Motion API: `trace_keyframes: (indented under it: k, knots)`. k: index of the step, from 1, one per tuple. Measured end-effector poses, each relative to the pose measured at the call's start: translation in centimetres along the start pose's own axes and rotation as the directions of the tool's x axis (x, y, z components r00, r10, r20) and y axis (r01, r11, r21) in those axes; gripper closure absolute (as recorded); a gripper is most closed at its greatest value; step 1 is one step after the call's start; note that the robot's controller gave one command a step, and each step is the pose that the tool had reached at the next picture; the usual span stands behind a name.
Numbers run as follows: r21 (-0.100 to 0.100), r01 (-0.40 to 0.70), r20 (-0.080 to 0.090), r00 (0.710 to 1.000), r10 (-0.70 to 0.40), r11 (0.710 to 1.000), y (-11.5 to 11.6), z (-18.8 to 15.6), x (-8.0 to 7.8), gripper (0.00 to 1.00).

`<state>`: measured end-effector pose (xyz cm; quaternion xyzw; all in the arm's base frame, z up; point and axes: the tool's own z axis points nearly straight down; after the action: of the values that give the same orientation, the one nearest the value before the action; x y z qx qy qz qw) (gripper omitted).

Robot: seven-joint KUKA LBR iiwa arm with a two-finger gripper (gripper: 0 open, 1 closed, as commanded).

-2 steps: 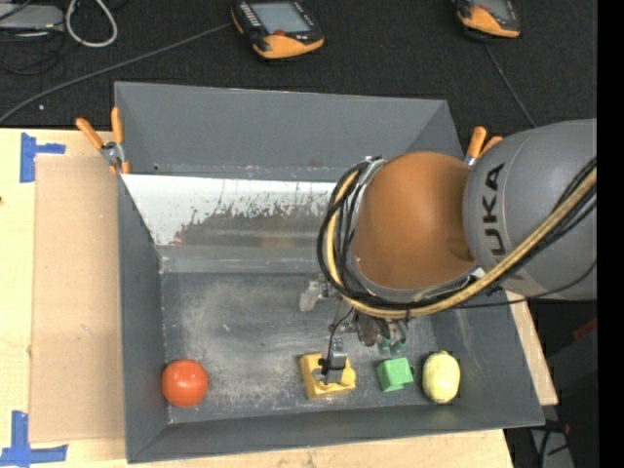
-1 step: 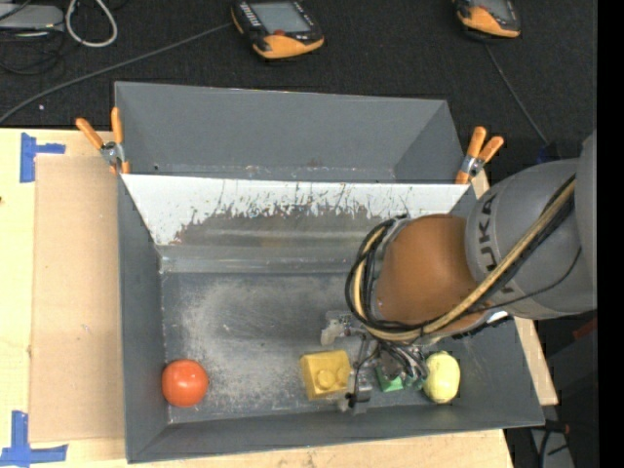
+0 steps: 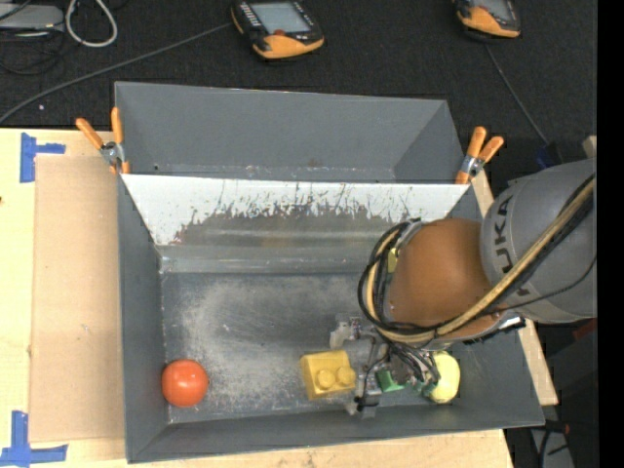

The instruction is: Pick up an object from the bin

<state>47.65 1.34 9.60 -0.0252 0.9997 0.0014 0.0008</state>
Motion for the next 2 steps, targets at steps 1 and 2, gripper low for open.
trace_keyframes:
  k: [1,2]
  knots:
    - [0.001,-0.109,-0.006,0.994,0.109,0.994,3.1,-0.3,0.3,0.00]
    - [0.002,-0.170,0.003,0.985,0.170,0.985,4.3,2.7,-0.6,0.00]
